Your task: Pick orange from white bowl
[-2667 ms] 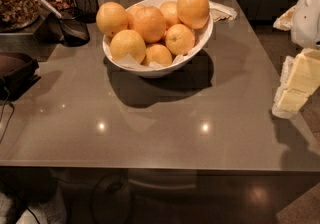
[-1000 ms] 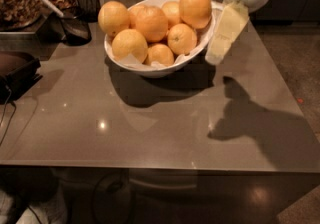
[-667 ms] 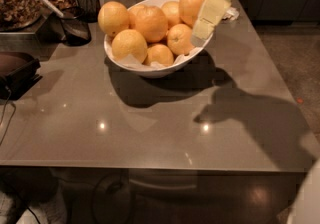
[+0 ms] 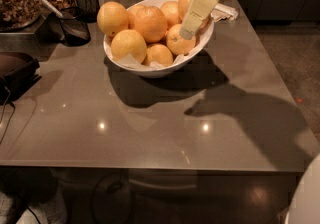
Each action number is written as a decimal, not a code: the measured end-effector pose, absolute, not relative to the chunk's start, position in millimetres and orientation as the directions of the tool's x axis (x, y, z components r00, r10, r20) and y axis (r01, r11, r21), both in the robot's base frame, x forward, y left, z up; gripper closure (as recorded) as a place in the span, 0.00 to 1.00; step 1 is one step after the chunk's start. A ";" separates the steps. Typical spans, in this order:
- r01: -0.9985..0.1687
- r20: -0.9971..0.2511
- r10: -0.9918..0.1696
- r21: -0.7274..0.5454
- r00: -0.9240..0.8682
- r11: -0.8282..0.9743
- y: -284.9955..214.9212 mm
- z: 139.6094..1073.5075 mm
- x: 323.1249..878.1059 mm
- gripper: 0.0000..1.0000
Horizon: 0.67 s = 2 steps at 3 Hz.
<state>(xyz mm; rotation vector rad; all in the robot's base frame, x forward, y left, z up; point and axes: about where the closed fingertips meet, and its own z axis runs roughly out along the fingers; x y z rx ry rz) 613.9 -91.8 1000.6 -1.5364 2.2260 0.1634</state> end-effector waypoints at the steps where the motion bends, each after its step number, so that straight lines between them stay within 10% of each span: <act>1: -0.921 -0.407 -0.875 -0.165 -0.261 0.352 -69.8 1004.6 628.4 0.00; 2: -0.934 -0.392 -0.895 -0.187 -0.212 0.303 -45.0 1008.6 638.2 0.00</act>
Offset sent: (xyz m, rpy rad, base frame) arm 0.0267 0.0678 0.0154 -0.0814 -0.0141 0.1424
